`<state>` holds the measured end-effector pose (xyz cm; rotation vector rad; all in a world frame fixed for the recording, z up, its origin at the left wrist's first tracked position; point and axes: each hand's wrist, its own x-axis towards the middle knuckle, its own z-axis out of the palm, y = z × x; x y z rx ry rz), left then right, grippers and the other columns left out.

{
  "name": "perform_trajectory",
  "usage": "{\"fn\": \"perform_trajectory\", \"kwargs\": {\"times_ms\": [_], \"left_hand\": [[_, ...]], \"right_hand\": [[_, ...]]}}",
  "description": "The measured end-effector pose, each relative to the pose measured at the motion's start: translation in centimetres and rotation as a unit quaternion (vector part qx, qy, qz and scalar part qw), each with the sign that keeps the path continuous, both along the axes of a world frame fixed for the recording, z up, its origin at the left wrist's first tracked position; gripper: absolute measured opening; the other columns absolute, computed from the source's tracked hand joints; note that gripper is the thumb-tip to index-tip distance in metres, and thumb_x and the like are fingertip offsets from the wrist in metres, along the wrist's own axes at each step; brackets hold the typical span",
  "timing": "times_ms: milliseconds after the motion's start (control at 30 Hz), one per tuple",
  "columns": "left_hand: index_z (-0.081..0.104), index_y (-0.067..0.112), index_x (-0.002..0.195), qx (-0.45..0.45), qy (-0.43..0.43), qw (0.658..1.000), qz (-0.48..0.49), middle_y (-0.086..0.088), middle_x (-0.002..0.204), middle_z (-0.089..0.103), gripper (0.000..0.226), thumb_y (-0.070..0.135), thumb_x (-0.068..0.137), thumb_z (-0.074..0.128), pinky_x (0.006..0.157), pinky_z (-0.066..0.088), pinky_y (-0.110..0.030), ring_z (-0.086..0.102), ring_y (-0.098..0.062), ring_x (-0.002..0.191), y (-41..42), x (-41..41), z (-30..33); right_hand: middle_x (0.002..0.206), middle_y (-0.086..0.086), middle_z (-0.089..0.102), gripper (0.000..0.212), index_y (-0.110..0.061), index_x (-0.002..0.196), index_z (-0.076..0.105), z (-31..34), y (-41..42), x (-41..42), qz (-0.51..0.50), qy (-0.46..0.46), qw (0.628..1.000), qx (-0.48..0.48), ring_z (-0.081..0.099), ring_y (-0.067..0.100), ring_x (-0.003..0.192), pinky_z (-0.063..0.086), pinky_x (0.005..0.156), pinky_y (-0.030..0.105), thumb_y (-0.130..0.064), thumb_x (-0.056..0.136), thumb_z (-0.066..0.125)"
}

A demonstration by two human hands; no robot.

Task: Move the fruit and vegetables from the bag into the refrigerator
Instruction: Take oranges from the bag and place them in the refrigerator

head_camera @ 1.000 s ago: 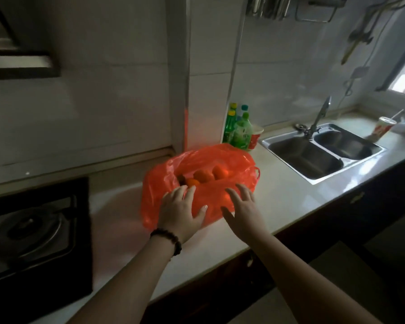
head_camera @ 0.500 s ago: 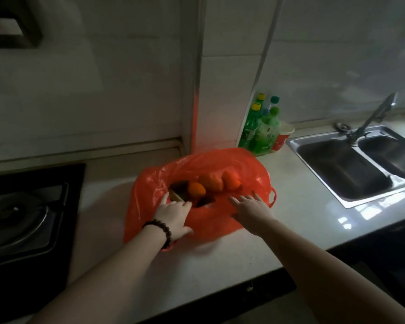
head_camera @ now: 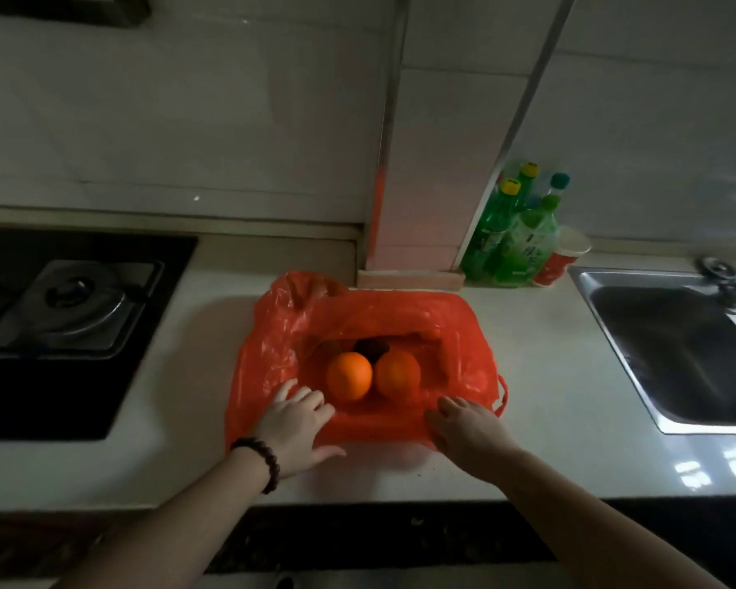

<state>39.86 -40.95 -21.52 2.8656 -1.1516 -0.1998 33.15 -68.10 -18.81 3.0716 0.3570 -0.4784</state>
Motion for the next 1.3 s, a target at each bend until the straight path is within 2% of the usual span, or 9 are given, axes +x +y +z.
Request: {"fn": "perform_trajectory", "kwargs": {"times_ms": [100, 233, 333, 433, 600, 733, 867, 1067, 1300], "left_hand": [[0.066, 0.019, 0.095, -0.146, -0.102, 0.984, 0.024, 0.000, 0.098, 0.061, 0.044, 0.055, 0.088, 0.043, 0.098, 0.039, -0.041, 0.056, -0.022, 0.097, -1.3, -0.6, 0.2], [0.065, 0.014, 0.092, -0.213, -0.178, 0.960, 0.046, -0.005, 0.101, 0.061, 0.021, 0.030, 0.085, 0.053, 0.091, 0.038, -0.039, 0.053, -0.026, 0.098, -3.8, 1.0, 2.0], [0.058, 0.017, 0.116, -0.121, -0.069, 0.984, 0.110, -0.005, 0.120, 0.055, 0.040, 0.027, 0.078, 0.063, 0.097, 0.038, -0.043, 0.050, -0.029, 0.113, -5.1, 2.9, 2.3], [0.029, 0.022, 0.143, -0.007, 0.048, 0.984, 0.169, -0.001, 0.143, 0.033, 0.072, 0.037, 0.081, 0.062, 0.108, 0.030, -0.042, 0.035, -0.026, 0.130, -5.9, 4.1, 1.1], [0.010, 0.025, 0.147, -0.022, 0.106, 0.967, 0.231, -0.008, 0.151, 0.022, 0.087, 0.034, 0.081, 0.066, 0.106, 0.033, -0.041, 0.036, -0.031, 0.132, -6.5, 4.6, -0.5], [0.015, 0.027, 0.145, -0.059, 0.104, 0.962, 0.246, -0.008, 0.146, 0.028, 0.083, 0.029, 0.081, 0.067, 0.099, 0.041, -0.039, 0.041, -0.030, 0.127, -6.5, 4.5, 0.1], [0.015, 0.026, 0.146, -0.127, 0.068, 0.955, 0.260, -0.009, 0.145, 0.029, 0.086, 0.033, 0.080, 0.068, 0.097, 0.043, -0.037, 0.040, -0.029, 0.127, -6.8, 3.7, 2.0], [0.016, 0.027, 0.147, -0.218, 0.016, 0.926, 0.309, -0.014, 0.145, 0.032, 0.087, 0.041, 0.079, 0.069, 0.095, 0.047, -0.041, 0.044, -0.032, 0.124, -6.1, 2.3, 6.5], [0.022, 0.030, 0.142, -0.265, -0.088, 0.876, 0.393, -0.010, 0.132, 0.040, 0.085, 0.051, 0.074, 0.069, 0.082, 0.052, -0.039, 0.053, -0.028, 0.109, -1.9, -1.1, 10.4]], "right_hand": [[0.114, 0.003, 0.055, 0.055, -0.024, 0.122, 0.055, 0.1, -0.2, -0.3, 0.039, -0.064, 0.997, 0.030, 0.054, 0.023, 0.103, 0.047, 0.090, 0.039, -0.063, 0.087, 0.038], [0.118, 0.006, 0.056, 0.040, -0.019, 0.118, 0.056, 1.4, 1.5, 2.1, 0.052, -0.199, 0.974, 0.093, 0.055, 0.027, 0.102, 0.051, 0.086, 0.039, -0.042, 0.086, 0.050], [0.134, 0.007, 0.046, 0.042, -0.019, 0.130, 0.048, 1.3, 2.7, 4.8, -0.012, -0.139, 0.981, 0.131, 0.045, 0.029, 0.120, 0.044, 0.097, 0.039, -0.033, 0.091, 0.053], [0.153, 0.005, 0.023, 0.053, -0.025, 0.144, 0.028, 0.0, 3.6, 6.5, -0.081, -0.031, 0.987, 0.134, 0.031, 0.031, 0.134, 0.040, 0.105, 0.042, -0.023, 0.094, 0.046], [0.160, -0.002, -0.003, 0.070, -0.037, 0.149, 0.002, -1.9, 4.5, 7.8, -0.177, 0.028, 0.971, 0.162, 0.032, 0.034, 0.138, 0.044, 0.101, 0.046, -0.004, 0.095, 0.033], [0.159, 0.001, 0.004, 0.070, -0.034, 0.150, 0.006, -1.7, 4.7, 8.0, -0.198, 0.011, 0.967, 0.162, 0.038, 0.035, 0.133, 0.045, 0.101, 0.045, -0.001, 0.094, 0.034], [0.157, 0.004, 0.015, 0.079, -0.031, 0.149, 0.007, -0.3, 4.5, 7.0, -0.175, -0.059, 0.972, 0.145, 0.027, 0.033, 0.137, 0.039, 0.108, 0.045, -0.015, 0.090, 0.056], [0.154, 0.005, 0.022, 0.080, -0.024, 0.148, 0.015, 4.5, 4.6, 6.6, -0.162, -0.116, 0.956, 0.213, 0.027, 0.034, 0.136, 0.035, 0.108, 0.045, -0.024, 0.085, 0.065], [0.146, 0.004, 0.031, 0.080, -0.021, 0.144, 0.026, 9.3, 8.5, 6.6, -0.062, -0.140, 0.950, 0.273, 0.037, 0.032, 0.124, 0.042, 0.094, 0.042, -0.038, 0.079, 0.068]]}}
